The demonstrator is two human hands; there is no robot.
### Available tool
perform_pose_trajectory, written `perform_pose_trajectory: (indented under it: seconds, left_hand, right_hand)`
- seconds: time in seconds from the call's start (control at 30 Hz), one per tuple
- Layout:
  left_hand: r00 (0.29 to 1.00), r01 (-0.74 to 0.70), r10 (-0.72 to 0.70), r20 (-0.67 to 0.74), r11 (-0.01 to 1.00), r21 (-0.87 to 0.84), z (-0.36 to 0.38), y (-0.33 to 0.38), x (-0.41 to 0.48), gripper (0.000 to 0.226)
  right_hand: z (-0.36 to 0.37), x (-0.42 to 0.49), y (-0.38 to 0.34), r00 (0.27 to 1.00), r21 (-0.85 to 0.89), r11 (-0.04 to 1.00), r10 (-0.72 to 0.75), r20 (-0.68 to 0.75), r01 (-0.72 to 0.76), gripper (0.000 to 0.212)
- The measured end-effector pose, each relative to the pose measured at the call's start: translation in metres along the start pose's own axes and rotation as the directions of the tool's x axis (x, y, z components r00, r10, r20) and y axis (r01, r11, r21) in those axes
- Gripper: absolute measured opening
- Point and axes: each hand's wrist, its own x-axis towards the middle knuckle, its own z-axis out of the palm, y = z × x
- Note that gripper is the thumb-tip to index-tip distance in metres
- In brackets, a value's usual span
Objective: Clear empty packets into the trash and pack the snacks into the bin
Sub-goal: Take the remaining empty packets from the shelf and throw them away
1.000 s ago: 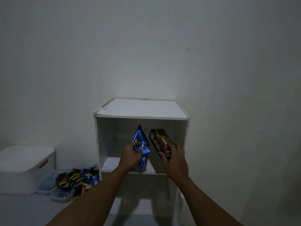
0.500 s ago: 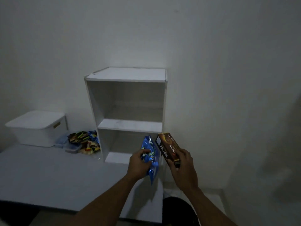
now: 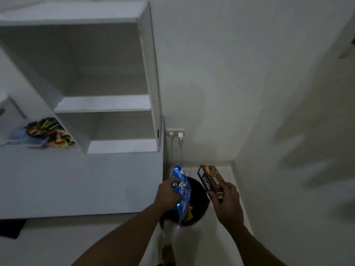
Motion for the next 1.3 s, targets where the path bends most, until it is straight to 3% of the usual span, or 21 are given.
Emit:
perform_pose_trajectory:
  seconds: [0.23, 0.47, 0.67, 0.8, 0.93, 1.03, 1.17, 1.3]
  left_hand:
    - [0.977, 0.063, -0.084, 0.197, 0.992, 0.113, 0.041, -0.024, 0.055, 0.046]
    - [0.938, 0.229, -0.247, 0.244, 0.968, 0.099, 0.078, -0.069, 0.111, 0.037]
    - [0.901, 0.367, -0.376, 0.215, 0.927, 0.079, 0.138, -0.104, 0.146, 0.038]
    - [0.883, 0.431, -0.439, 0.165, 0.898, 0.084, 0.18, -0.138, 0.177, 0.039]
    - [0.847, 0.507, -0.519, 0.116, 0.854, 0.113, 0.215, -0.183, 0.206, 0.04]
    - [0.821, 0.554, -0.565, 0.086, 0.824, 0.12, 0.235, -0.214, 0.226, 0.04]
    - [0.799, 0.587, -0.598, 0.064, 0.798, 0.137, 0.257, -0.241, 0.247, 0.036]
    - [0.82, 0.564, -0.57, 0.054, 0.82, 0.096, 0.276, -0.259, 0.26, 0.039]
  right_hand:
    - [0.024, 0.027, 0.047, 0.983, -0.126, 0.984, 0.144, 0.113, -0.129, 0.052]
    - [0.093, 0.053, 0.082, 0.943, -0.091, 0.973, 0.227, 0.242, -0.211, 0.05]
    - [0.15, 0.08, 0.117, 0.888, -0.03, 0.934, 0.348, 0.3, -0.356, 0.045]
    - [0.193, 0.105, 0.156, 0.809, -0.034, 0.871, 0.47, 0.353, -0.491, 0.045]
    - [0.245, 0.13, 0.195, 0.753, -0.056, 0.845, 0.503, 0.424, -0.533, 0.035]
    - [0.285, 0.146, 0.216, 0.716, -0.05, 0.822, 0.522, 0.464, -0.567, 0.04]
    - [0.326, 0.16, 0.235, 0.707, -0.066, 0.834, 0.504, 0.496, -0.548, 0.047]
    - [0.345, 0.169, 0.246, 0.757, 0.024, 0.853, 0.45, 0.473, -0.522, 0.058]
